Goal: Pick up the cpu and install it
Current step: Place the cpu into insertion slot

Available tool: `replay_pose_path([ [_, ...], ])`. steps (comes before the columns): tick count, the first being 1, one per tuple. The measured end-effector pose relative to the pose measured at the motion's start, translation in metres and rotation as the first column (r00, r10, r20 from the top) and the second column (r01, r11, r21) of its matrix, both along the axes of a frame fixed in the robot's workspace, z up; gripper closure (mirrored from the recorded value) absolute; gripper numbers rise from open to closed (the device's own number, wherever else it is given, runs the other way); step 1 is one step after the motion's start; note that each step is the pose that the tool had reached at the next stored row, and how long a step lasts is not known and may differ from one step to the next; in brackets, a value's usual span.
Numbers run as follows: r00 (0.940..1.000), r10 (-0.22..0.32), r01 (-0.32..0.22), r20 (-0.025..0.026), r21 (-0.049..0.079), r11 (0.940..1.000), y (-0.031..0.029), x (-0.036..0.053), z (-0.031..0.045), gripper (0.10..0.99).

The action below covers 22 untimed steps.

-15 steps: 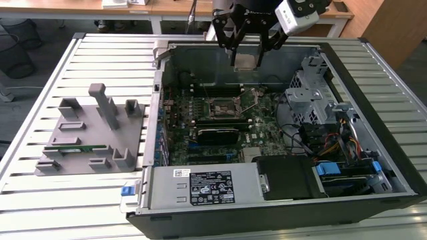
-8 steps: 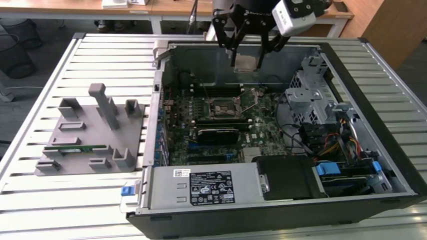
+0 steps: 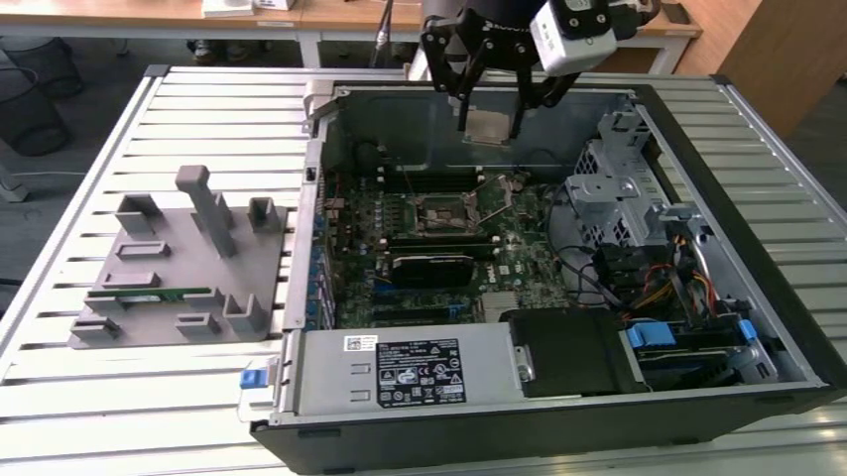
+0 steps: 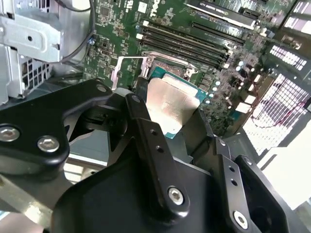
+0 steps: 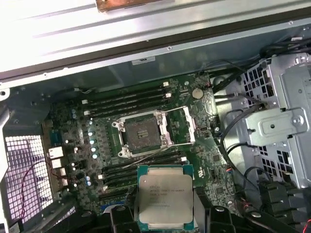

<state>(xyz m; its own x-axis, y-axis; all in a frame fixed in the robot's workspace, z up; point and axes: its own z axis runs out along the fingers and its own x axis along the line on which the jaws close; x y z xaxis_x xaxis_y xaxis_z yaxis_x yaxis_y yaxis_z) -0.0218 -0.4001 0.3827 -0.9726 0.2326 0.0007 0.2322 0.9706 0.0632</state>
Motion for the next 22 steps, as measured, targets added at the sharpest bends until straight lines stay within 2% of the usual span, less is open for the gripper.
replay_pose_path([
  [6, 0.9983, -0.059, 0.059, 0.0001, 0.0, 0.9983, 0.0, 0.0, -0.0005, 0.549],
  [12, 0.9937, -0.112, 0.112, 0.0001, 0.0, 0.9937, 0.0, 0.0, -0.0009, 0.549],
  [22, 0.9805, -0.196, 0.196, 0.0001, 0.0, 0.9805, 0.0, 0.0, -0.0015, 0.549],
])
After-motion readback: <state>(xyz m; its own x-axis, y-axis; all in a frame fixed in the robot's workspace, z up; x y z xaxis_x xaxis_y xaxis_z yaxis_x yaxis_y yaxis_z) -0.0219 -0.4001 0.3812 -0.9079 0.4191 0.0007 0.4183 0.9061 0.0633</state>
